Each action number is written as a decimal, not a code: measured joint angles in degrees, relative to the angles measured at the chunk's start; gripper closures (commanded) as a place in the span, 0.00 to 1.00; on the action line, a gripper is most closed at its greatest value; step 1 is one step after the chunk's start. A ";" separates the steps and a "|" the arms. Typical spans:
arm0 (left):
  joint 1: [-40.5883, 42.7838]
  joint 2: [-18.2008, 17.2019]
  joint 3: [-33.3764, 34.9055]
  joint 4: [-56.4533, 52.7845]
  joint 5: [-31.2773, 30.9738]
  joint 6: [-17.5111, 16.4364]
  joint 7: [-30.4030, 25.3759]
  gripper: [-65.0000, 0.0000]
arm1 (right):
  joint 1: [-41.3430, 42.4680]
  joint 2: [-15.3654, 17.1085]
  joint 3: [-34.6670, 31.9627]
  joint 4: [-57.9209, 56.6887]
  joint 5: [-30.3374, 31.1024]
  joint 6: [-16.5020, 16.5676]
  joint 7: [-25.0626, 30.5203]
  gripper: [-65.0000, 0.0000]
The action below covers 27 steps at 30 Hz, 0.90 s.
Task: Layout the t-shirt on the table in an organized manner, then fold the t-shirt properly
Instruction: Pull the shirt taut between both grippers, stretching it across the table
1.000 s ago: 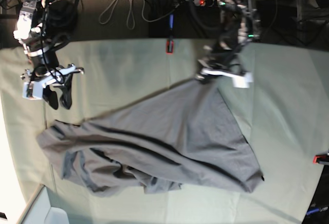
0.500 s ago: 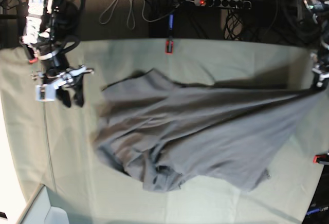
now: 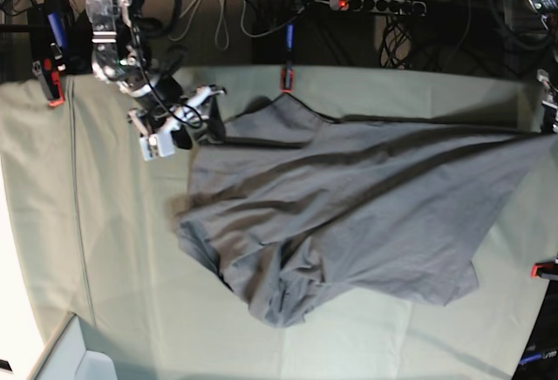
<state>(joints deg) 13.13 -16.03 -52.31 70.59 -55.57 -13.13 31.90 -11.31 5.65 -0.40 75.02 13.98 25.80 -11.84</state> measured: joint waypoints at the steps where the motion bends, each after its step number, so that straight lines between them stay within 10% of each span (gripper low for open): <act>1: 0.00 0.00 0.00 0.00 0.00 0.00 0.02 1.00 | 0.35 0.02 -0.04 -0.61 0.04 0.00 0.17 0.38; 22: -0.42 -0.31 -0.04 0.35 -0.02 0.04 0.00 1.00 | 0.26 0.24 -5.90 -4.68 1.49 -0.13 5.01 0.45; 27: -0.46 -0.48 -0.04 0.35 0.00 0.02 0.04 1.00 | 0.20 0.24 -5.62 -4.79 1.46 -0.15 4.52 0.62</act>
<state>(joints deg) 12.67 -16.51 -52.36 70.94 -55.57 -13.10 31.94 -11.11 5.89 -6.02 70.24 15.44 25.65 -7.31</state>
